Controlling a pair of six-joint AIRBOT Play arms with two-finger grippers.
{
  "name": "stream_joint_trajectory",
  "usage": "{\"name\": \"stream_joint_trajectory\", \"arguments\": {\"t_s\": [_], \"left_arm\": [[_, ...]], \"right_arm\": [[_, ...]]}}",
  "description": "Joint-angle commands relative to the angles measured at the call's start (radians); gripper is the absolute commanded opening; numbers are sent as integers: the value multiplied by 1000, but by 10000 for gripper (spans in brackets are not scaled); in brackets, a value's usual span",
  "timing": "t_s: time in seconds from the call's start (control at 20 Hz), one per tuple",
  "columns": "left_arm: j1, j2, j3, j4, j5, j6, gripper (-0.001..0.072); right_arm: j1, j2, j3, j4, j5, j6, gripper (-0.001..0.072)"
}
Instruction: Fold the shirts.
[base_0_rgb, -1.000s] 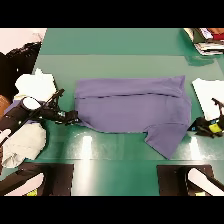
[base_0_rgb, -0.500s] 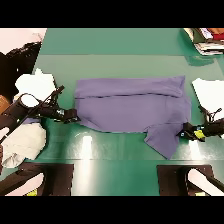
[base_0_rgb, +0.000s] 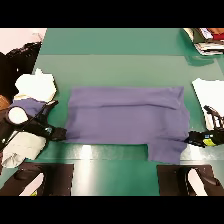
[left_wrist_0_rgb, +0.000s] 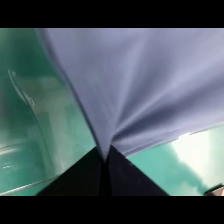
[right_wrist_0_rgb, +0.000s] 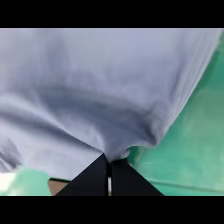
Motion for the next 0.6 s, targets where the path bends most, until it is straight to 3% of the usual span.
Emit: {"name": "stream_joint_trajectory", "arguments": {"t_s": [0.0, 0.15, 0.35, 0.55], "left_arm": [[0, 64, 27, -1, 18, -34, 22], [0, 4, 127, 11, 174, -31, 22], [0, -217, 266, 17, 351, -31, 23], [0, -465, 441, 16, 405, -31, 22]], "right_arm": [[39, 88, 66, -7, 15, 33, 12], [125, -50, 212, -10, -56, 42, 13], [209, -337, 423, -16, -157, 43, 13], [244, -612, 652, -15, -174, 42, 13]]}}
